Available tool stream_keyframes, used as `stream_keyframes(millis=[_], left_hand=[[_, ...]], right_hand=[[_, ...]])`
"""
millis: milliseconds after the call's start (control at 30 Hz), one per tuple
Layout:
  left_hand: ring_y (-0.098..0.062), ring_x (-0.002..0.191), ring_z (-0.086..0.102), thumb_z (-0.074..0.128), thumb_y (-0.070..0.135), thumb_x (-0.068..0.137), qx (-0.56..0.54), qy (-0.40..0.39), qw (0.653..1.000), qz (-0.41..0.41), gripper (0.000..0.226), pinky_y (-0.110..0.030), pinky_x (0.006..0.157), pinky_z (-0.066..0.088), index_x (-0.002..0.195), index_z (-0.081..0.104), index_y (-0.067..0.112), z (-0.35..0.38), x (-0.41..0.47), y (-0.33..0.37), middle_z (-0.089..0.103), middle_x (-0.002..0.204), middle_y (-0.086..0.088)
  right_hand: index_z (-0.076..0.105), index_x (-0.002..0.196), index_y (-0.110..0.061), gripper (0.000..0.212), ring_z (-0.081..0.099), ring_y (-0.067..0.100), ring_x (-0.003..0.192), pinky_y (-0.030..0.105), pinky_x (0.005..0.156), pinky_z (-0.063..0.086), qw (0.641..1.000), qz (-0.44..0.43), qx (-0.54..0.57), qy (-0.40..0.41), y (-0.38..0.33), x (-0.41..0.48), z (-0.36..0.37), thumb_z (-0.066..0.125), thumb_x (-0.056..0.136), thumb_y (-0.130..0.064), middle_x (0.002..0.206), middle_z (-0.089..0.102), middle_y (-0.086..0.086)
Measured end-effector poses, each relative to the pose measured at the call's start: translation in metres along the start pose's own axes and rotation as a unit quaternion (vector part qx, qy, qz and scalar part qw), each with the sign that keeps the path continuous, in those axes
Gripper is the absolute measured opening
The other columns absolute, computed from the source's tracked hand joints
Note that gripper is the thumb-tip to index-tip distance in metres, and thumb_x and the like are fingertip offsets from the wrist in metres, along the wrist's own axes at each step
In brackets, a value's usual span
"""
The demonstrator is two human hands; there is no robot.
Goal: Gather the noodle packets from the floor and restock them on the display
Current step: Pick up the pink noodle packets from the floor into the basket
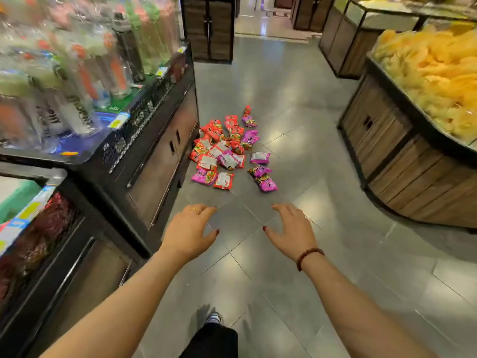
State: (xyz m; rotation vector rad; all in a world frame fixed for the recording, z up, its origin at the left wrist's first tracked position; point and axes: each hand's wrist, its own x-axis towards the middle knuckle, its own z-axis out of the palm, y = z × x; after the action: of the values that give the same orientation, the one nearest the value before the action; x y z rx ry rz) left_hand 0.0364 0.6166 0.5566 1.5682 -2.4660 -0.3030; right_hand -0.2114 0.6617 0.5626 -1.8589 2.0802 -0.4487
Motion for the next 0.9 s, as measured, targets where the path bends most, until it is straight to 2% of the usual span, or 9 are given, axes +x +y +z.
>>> stream_keyframes(millis=[167,367,500,633,733,900], left_hand=[[-0.028,0.115,0.057,0.068,0.040,0.084,-0.002,-0.021,0.999,0.037,0.057,-0.037,0.089,0.050,0.134,0.056,0.016,0.002,0.093,-0.026,0.061,0.126,-0.006],[-0.026,0.118,0.054,0.067,0.042,0.085,-0.013,-0.043,0.998,0.042,0.061,-0.038,0.093,0.050,0.139,0.051,0.018,0.017,0.206,-0.028,0.058,0.130,-0.005],[-0.028,0.110,0.059,0.072,0.038,0.080,-0.015,-0.039,0.998,0.046,0.056,-0.037,0.084,0.053,0.129,0.058,0.016,0.035,0.290,-0.026,0.062,0.123,-0.006],[-0.022,0.118,0.053,0.065,0.045,0.085,-0.013,-0.047,0.998,0.030,0.059,-0.034,0.092,0.048,0.136,0.051,0.020,0.045,0.375,-0.017,0.057,0.129,-0.001],[-0.025,0.120,0.052,0.066,0.042,0.085,-0.025,-0.053,0.998,0.024,0.061,-0.035,0.096,0.045,0.138,0.050,0.018,0.050,0.429,-0.007,0.057,0.130,-0.004],[-0.030,0.106,0.061,0.078,0.031,0.076,-0.030,-0.062,0.997,0.030,0.058,-0.037,0.085,0.051,0.128,0.061,0.011,0.062,0.504,-0.008,0.065,0.116,-0.008]], right_hand=[[0.046,0.136,-0.021,0.055,0.040,0.019,0.129,0.033,0.108,0.033,0.999,0.047,0.023,-0.014,0.008,0.075,-0.001,0.063,0.087,-0.039,0.139,0.048,-0.001],[0.045,0.136,-0.023,0.054,0.040,0.018,0.129,0.033,0.108,0.034,0.994,0.094,0.054,-0.027,0.046,0.165,-0.004,0.062,0.087,-0.039,0.138,0.048,-0.002],[0.044,0.137,-0.022,0.054,0.040,0.020,0.129,0.037,0.110,0.032,0.993,0.093,0.057,-0.043,0.085,0.246,-0.012,0.060,0.088,-0.040,0.140,0.046,0.000],[0.047,0.134,-0.020,0.051,0.043,0.021,0.126,0.031,0.105,0.035,0.993,0.084,0.062,-0.050,0.121,0.330,-0.028,0.062,0.088,-0.037,0.135,0.050,0.002],[0.048,0.133,-0.019,0.051,0.043,0.021,0.125,0.030,0.104,0.035,0.992,0.086,0.072,-0.055,0.142,0.385,-0.044,0.063,0.088,-0.035,0.134,0.051,0.003],[0.053,0.128,-0.018,0.044,0.045,0.023,0.122,0.028,0.099,0.034,0.992,0.082,0.079,-0.056,0.166,0.464,-0.058,0.064,0.088,-0.031,0.130,0.054,0.004]])
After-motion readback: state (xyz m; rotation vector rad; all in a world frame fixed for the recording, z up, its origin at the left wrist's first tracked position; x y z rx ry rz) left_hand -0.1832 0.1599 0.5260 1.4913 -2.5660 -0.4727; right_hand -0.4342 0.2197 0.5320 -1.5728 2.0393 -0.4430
